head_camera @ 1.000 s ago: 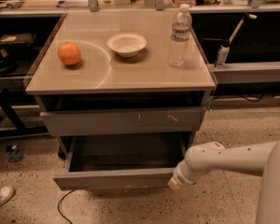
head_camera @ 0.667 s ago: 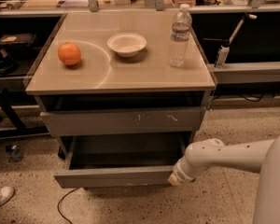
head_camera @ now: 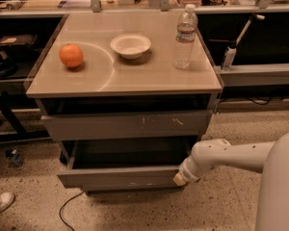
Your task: Close middle drawer
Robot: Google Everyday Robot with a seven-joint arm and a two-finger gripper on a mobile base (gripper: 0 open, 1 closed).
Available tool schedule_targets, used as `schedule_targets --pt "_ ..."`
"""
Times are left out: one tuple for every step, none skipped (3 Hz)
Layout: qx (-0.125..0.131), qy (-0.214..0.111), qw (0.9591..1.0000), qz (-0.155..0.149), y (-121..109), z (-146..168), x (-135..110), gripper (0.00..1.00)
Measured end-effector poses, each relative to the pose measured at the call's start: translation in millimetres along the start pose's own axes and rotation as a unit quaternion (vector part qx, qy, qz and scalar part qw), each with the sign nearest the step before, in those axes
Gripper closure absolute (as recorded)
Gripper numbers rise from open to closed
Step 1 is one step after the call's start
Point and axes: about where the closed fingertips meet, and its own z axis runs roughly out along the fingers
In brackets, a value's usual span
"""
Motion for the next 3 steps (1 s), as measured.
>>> schedule_targets --pt "0.000 -0.003 0.9999 0.015 -8 5 -2 1.00" --pt "0.010 -0.011 0.9993 0.034 -27 4 -17 1.00" --pt "0.010 -0.011 0.9993 0.034 -27 4 -17 1.00"
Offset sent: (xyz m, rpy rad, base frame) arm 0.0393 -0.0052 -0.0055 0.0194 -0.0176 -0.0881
